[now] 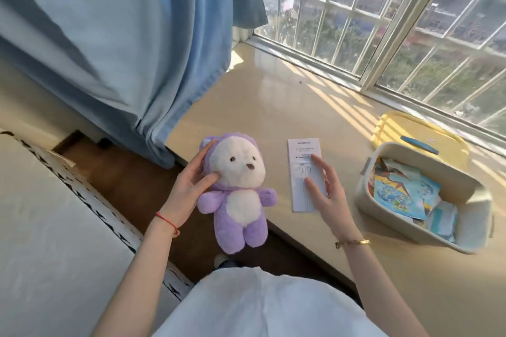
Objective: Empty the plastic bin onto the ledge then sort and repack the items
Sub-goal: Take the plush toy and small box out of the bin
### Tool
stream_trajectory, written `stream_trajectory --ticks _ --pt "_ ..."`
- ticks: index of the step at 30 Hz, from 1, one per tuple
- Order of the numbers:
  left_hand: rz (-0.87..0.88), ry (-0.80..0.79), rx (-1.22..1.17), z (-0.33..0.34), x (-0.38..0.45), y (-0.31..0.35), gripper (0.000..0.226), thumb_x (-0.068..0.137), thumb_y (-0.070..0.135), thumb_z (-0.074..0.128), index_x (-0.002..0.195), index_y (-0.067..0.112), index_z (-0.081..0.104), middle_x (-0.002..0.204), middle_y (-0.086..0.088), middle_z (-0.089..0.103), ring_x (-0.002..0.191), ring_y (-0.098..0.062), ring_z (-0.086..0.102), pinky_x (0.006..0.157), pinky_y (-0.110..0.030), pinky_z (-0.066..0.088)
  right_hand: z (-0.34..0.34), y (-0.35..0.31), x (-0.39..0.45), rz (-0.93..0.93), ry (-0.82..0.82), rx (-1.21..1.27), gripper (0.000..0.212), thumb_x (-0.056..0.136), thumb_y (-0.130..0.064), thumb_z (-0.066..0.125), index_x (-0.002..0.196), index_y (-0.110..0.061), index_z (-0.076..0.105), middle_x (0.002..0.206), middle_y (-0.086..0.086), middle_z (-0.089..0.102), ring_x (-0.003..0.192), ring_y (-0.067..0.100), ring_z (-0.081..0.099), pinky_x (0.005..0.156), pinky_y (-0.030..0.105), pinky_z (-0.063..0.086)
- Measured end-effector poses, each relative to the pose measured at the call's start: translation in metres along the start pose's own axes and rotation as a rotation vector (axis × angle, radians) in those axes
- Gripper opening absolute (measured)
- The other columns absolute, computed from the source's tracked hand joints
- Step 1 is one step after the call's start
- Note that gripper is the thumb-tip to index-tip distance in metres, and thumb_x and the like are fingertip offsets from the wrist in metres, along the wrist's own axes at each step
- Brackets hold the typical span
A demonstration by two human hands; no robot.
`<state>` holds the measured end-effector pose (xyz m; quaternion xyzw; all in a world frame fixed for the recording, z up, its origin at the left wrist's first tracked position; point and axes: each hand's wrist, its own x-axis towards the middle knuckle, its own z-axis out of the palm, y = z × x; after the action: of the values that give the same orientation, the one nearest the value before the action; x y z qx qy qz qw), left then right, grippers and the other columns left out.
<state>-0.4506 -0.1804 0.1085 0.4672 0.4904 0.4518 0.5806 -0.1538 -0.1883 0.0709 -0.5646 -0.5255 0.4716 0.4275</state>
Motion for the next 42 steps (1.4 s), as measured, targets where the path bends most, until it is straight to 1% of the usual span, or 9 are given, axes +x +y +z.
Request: stream_trajectory --ticks 6,10,17,22,25,28,32,36,42 --pt "-0.03 -0.06 0.037 -0.105 0.027 0.018 0.063 0.089 0.009 0.059 0.147 0.025 0.039 0.149 0.005 0.046 0.137 -0.014 0.043 0.105 -0.03 0.045 0.105 -0.026 0.027 0.012 0.032 0.047 0.045 0.096 -0.025 0.057 0.138 -0.035 0.044 0.141 -0.017 0.046 0.12 0.005 0.052 0.086 0.013 0.048" --pt "-0.038 -0.116 0.045 -0.144 0.057 0.024 0.062 0.091 0.008 0.058 0.146 0.029 0.04 0.15 0.006 0.044 0.139 -0.015 0.041 0.109 -0.036 0.042 0.142 -0.039 0.05 0.017 0.038 0.041 0.044 0.097 -0.026 0.057 0.137 -0.036 0.044 0.143 -0.014 0.046 0.122 0.01 0.052 0.09 0.023 0.051" --pt "-0.04 -0.201 0.075 -0.178 0.139 0.025 0.063 0.094 0.007 0.059 0.149 0.025 0.036 0.154 0.007 0.039 0.142 -0.016 0.037 0.113 -0.047 0.036 0.169 -0.039 0.114 0.052 0.083 0.026 0.044 0.097 -0.027 0.057 0.137 -0.039 0.044 0.142 -0.015 0.046 0.121 0.011 0.053 0.093 0.03 0.051" --pt "-0.053 -0.202 0.045 -0.183 0.207 0.035 0.065 0.09 0.011 0.066 0.148 0.024 0.039 0.15 0.005 0.045 0.138 -0.018 0.043 0.108 -0.039 0.044 0.175 -0.038 0.17 0.093 0.141 0.046 0.045 0.096 -0.027 0.058 0.136 -0.041 0.044 0.141 -0.012 0.048 0.117 0.016 0.056 0.088 0.033 0.055" --pt "-0.075 -0.235 0.024 -0.185 0.251 0.041 0.064 0.091 0.01 0.064 0.148 0.024 0.039 0.149 0.004 0.046 0.135 -0.019 0.046 0.106 -0.042 0.045 0.175 -0.039 0.204 0.108 0.159 0.032 0.046 0.097 -0.025 0.058 0.138 -0.04 0.043 0.138 -0.012 0.051 0.116 0.016 0.057 0.093 0.039 0.053" --pt "-0.114 -0.287 0.006 -0.191 0.296 0.042 0.064 0.091 0.005 0.061 0.148 0.025 0.039 0.148 0.001 0.047 0.135 -0.023 0.047 0.104 -0.047 0.045 0.178 -0.042 0.236 0.137 0.19 0.03 0.046 0.096 -0.023 0.059 0.137 -0.039 0.044 0.135 -0.013 0.053 0.11 0.013 0.059 0.09 0.034 0.053" --pt "-0.147 -0.264 0.001 -0.2 0.364 0.034 0.065 0.088 0.006 0.063 0.146 0.025 0.042 0.145 0.004 0.051 0.133 -0.019 0.049 0.098 -0.031 0.049 0.187 -0.036 0.281 0.158 0.248 0.022 0.046 0.096 -0.02 0.058 0.137 -0.036 0.044 0.135 -0.017 0.053 0.103 0.002 0.059 0.085 0.023 0.052" --pt "-0.165 -0.265 0.014 -0.2 0.438 0.023 0.065 0.082 0.01 0.067 0.141 0.028 0.049 0.141 0.011 0.054 0.131 -0.012 0.05 0.097 -0.027 0.048 0.197 -0.017 0.333 0.226 0.334 0.0 0.045 0.096 -0.021 0.058 0.135 -0.038 0.044 0.128 -0.013 0.056 0.09 0.001 0.06 0.077 0.021 0.051" --pt "-0.201 -0.341 0.087 -0.194 0.54 -0.026 0.063 0.082 0.015 0.072 0.14 0.029 0.051 0.14 0.009 0.055 0.129 -0.013 0.052 0.102 -0.037 0.047 0.208 0.035 0.409 0.308 0.447 -0.044 0.045 0.096 -0.022 0.059 0.135 -0.04 0.045 0.128 -0.01 0.056 0.091 -0.001 0.058 0.076 0.021 0.053"
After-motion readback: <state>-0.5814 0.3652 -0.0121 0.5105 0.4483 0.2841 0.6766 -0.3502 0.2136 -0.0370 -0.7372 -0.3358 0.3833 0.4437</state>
